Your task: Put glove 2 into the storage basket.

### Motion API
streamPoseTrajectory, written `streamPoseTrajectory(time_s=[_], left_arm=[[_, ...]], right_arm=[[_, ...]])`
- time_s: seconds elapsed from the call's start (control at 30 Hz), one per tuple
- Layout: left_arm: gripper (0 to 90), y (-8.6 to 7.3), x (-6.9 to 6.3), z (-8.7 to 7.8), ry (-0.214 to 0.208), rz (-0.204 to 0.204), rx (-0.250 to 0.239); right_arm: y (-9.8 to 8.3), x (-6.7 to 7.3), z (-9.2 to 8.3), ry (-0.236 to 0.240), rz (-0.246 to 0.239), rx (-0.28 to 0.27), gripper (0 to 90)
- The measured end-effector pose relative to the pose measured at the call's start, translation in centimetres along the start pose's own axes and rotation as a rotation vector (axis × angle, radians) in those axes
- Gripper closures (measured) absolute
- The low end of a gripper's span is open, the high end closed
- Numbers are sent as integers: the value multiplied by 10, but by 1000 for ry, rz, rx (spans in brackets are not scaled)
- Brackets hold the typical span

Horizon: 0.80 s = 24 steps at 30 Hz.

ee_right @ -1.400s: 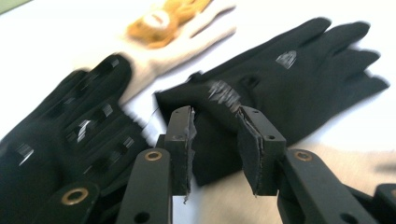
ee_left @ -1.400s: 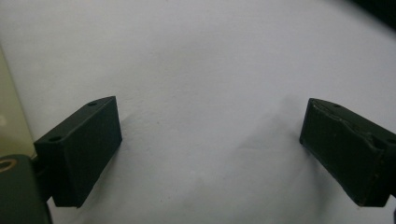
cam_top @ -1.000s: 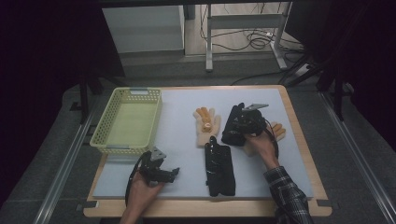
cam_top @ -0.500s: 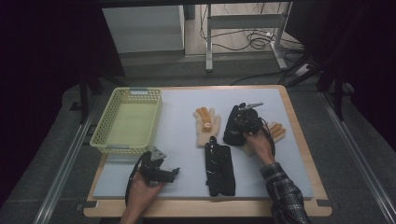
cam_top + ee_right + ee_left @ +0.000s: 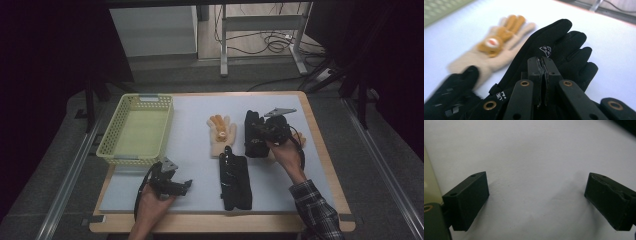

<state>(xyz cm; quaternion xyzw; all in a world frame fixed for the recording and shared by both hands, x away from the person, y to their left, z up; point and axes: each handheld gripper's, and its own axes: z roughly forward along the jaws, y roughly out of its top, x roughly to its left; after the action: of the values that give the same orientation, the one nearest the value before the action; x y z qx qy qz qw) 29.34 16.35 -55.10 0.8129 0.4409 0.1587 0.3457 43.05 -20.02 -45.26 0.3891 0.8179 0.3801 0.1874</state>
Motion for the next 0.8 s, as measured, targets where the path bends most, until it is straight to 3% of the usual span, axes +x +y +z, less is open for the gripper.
streamPoseTrajectory(time_s=[0.17, 0.27, 0.37, 0.4, 0.63, 0.8], left_arm=[[56, 0, 0, 0, 0, -4, -4], [56, 0, 0, 0, 1, -2, -4], [56, 0, 0, 1, 1, -7, -8], [56, 0, 0, 1, 1, -7, -8], [56, 0, -1, 1, 0, -9, -7], [56, 0, -1, 1, 1, -9, -10]], right_arm=[[-1, 29, -34, 55, -43, -51, 855], [-5, 40, -44, 83, -47, -62, 854], [-16, 62, -56, 129, -65, -64, 854], [-16, 62, -56, 129, -65, -64, 854], [-41, 100, -58, 206, -61, -44, 853], [-53, 115, -47, 179, -87, -22, 852]])
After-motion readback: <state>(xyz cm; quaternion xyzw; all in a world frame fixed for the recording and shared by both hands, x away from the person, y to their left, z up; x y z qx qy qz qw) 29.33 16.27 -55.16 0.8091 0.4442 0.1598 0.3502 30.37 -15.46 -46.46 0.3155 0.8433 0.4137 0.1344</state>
